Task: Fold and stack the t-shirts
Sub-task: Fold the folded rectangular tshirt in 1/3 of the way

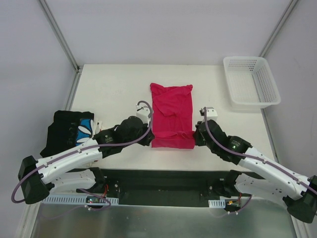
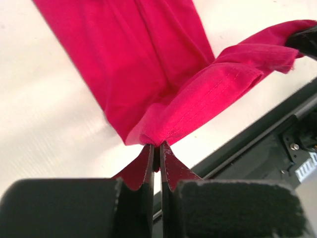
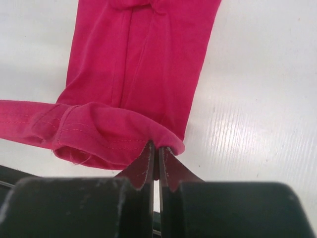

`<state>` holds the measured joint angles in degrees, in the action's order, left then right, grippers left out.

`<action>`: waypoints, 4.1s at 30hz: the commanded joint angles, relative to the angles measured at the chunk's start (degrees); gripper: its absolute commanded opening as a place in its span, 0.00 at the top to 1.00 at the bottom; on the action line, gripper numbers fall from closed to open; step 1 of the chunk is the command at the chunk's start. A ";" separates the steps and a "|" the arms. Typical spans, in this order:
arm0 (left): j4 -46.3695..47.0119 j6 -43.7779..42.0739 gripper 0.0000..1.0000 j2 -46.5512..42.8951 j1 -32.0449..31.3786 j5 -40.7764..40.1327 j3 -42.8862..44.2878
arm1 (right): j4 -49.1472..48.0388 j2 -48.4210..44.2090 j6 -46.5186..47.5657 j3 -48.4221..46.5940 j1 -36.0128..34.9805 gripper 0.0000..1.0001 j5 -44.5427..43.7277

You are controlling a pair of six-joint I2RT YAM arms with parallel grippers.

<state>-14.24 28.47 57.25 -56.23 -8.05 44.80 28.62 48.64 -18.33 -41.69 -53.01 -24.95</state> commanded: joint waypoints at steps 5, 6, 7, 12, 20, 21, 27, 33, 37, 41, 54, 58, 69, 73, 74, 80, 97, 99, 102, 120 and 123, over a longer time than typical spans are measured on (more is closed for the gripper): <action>-1.14 -6.41 1.00 4.00 5.77 -4.34 3.28 | -5.41 4.79 8.48 -3.22 6.95 0.99 4.20; -0.62 -6.50 1.00 4.44 6.21 -4.08 3.37 | -6.64 5.32 8.74 -3.13 7.57 0.99 4.99; -0.27 -6.84 1.00 5.14 6.65 -3.90 3.28 | -7.17 6.45 9.01 -3.05 8.62 0.99 5.69; 1.93 -7.64 1.00 7.69 9.73 -1.71 3.72 | -10.07 9.71 9.71 -3.04 11.53 0.99 9.39; 7.64 -7.90 1.00 13.67 13.07 1.72 3.55 | -14.11 15.95 10.07 -3.75 15.83 0.99 14.66; 8.34 -7.99 1.00 14.28 13.68 2.07 3.54 | -14.38 16.57 10.15 -3.83 16.27 0.99 15.28; 12.30 -7.90 1.00 20.70 15.53 5.85 4.77 | -16.49 21.40 10.42 -4.71 18.73 0.99 17.83; 14.06 -8.17 1.00 26.76 16.68 7.97 7.50 | -18.86 26.40 10.51 -5.68 21.02 0.99 20.46; 15.80 -8.08 1.00 29.67 17.64 9.98 8.38 | -19.92 28.78 10.50 -6.56 21.99 0.99 21.43; 16.70 -7.90 1.00 31.42 18.34 10.86 8.73 | -21.41 30.54 9.63 -6.73 22.87 0.99 22.40; 17.93 -7.20 1.00 34.06 20.54 13.41 8.99 | -22.73 35.64 8.66 -8.67 24.71 0.99 23.81; 18.72 -6.76 1.00 35.20 21.24 14.47 9.26 | -23.00 36.35 8.31 -8.84 25.59 0.99 24.51; 20.22 -5.44 1.00 40.30 23.80 18.86 11.71 | -24.40 41.44 6.99 -10.69 27.79 0.99 28.29; 20.13 -5.53 1.00 42.15 23.88 19.48 14.00 | -24.49 42.50 6.64 -11.31 28.23 0.99 29.25; 20.13 -5.44 1.00 42.41 23.97 20.00 14.26 | -24.49 42.67 6.55 -11.48 28.40 0.99 29.34; 20.22 -5.44 1.00 43.91 24.15 21.59 15.32 | -24.58 43.55 6.55 -12.10 29.02 0.99 29.78; 17.85 -7.11 0.27 36.97 23.97 21.85 14.97 | -20.89 38.64 8.13 -13.41 30.51 0.72 25.40; 16.71 -7.55 0.25 33.37 23.71 21.07 14.45 | -19.58 35.92 8.57 -13.59 30.60 0.78 23.56; 15.74 -7.99 0.20 27.93 22.66 18.88 12.96 | -18.87 32.40 9.19 -13.24 30.69 0.80 21.53; 19.95 -5.44 0.11 28.78 8.77 17.19 7.24 | -26.06 34.06 2.24 -7.26 18.56 0.98 28.37; 21.53 -4.74 0.11 31.25 8.42 18.07 6.88 | -27.12 37.04 2.16 -7.96 18.30 0.98 29.16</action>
<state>2.70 22.59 87.07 -47.27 8.91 52.03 5.50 83.24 -14.72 -47.53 -34.48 2.68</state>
